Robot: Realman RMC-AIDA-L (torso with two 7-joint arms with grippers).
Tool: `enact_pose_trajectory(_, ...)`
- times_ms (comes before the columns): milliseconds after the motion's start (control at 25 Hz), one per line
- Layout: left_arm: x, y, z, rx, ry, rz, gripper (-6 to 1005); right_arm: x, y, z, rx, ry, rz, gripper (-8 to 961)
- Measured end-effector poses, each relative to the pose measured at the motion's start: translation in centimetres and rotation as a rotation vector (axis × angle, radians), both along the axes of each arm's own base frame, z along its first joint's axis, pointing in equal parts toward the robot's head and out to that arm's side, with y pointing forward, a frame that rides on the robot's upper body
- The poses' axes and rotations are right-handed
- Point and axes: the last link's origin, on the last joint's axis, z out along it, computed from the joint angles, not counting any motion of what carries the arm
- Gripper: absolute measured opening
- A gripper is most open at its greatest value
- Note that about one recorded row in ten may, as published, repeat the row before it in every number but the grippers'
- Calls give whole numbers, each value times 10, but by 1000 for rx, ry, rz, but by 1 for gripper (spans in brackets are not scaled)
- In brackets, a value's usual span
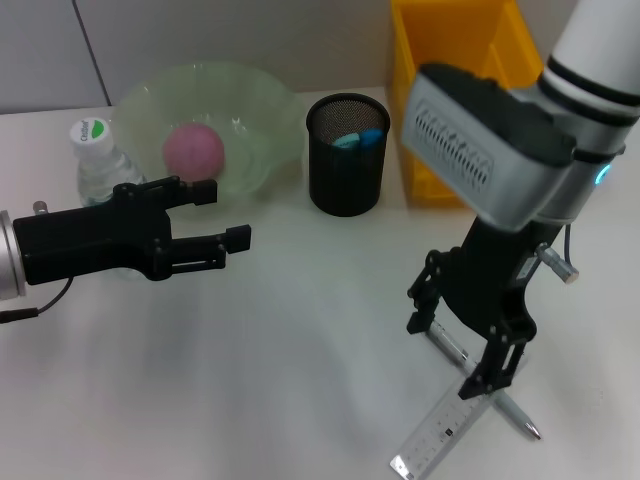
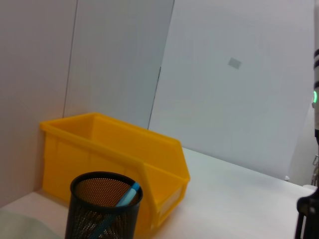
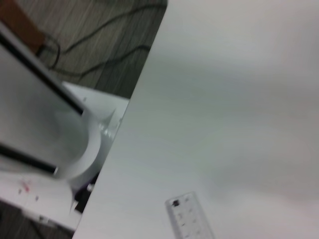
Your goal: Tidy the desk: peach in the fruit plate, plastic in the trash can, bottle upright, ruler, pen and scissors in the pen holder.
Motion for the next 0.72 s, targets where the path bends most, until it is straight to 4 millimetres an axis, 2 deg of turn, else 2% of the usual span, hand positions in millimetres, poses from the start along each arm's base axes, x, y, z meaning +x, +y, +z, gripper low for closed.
enact_pose_trajectory(720,-4,2,0,15,6,26,832,1,-18,-36,-117,-184,205,816)
